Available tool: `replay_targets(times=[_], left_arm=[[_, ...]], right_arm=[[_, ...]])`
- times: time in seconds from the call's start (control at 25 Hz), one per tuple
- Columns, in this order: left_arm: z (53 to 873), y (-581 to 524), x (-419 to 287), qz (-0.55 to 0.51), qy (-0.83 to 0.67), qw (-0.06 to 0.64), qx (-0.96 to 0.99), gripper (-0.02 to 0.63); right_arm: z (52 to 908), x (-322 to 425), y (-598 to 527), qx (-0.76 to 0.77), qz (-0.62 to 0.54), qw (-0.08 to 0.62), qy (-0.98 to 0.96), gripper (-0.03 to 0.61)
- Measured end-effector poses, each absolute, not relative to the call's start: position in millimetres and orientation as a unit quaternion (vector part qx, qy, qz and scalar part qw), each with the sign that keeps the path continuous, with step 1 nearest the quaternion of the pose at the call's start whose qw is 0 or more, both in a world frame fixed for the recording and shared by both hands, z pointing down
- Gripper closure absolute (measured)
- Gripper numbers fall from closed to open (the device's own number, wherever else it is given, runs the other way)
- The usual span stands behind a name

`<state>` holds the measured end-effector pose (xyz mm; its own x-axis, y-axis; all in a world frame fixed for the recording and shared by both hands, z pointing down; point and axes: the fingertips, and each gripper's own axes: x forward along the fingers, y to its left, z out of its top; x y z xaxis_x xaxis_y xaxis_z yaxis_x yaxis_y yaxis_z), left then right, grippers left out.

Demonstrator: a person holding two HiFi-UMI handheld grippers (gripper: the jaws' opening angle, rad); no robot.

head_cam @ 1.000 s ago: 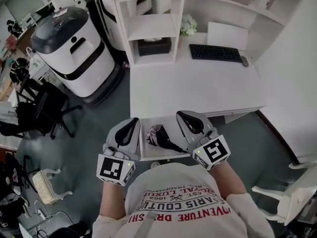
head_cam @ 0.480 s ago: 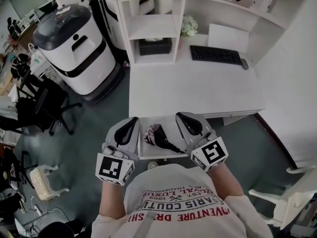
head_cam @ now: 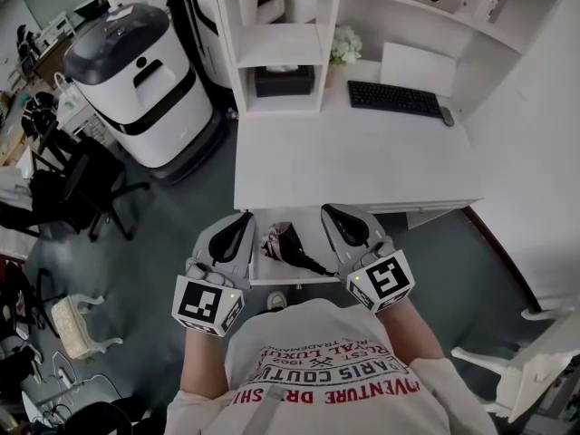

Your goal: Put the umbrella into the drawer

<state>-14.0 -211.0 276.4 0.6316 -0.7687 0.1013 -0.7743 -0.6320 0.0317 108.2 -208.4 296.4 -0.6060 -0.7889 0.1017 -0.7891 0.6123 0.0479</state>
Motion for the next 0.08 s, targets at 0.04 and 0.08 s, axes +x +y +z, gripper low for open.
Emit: replay_targets(times=[0.04,0.08], left_arm=[[277.0,-209.4,-13.6,0.038,-0.425,0.038,0.904,0.609],[277.7,-207.7,-13.1,0.037,-0.423,0.039,0.905,0.609]], right_arm=[[296.1,108.1,-207.3,0.440,0.001,0.056,-0.896,0.578],[295.8,107.9,-206.2,0.440,0.002,0.055,-0.896,0.578]])
